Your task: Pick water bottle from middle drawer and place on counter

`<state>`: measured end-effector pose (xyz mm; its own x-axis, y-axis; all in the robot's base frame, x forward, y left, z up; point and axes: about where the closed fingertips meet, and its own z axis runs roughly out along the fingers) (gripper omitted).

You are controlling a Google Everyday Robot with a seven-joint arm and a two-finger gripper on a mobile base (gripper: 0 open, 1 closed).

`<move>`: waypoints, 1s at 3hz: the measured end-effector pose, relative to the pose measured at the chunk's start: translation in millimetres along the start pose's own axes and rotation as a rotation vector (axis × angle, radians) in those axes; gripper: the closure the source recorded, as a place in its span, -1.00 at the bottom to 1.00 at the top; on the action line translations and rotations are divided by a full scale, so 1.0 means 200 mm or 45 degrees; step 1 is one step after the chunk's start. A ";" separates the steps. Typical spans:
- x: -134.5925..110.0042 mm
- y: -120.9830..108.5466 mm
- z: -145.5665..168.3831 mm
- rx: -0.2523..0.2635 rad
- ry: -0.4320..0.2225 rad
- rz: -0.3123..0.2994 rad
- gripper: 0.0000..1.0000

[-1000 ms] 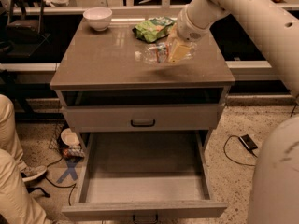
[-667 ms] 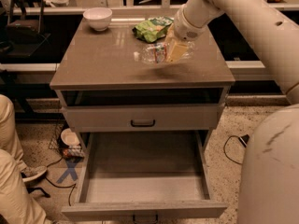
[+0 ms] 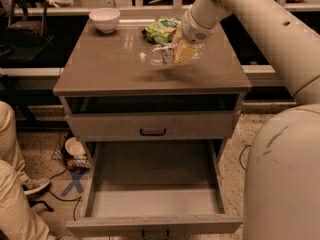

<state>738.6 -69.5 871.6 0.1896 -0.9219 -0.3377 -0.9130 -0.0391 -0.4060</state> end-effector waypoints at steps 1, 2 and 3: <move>0.00 0.00 0.01 -0.009 0.004 -0.004 -0.76; 0.00 -0.01 0.00 -0.007 0.005 -0.003 -1.00; 0.07 -0.03 -0.08 0.033 0.013 0.026 -1.00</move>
Offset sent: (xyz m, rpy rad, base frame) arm 0.0012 -0.0098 0.0121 -0.0038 -0.0125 -0.0087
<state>740.6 -87.3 882.1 0.1670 -0.9262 -0.3380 -0.9071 -0.0100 -0.4209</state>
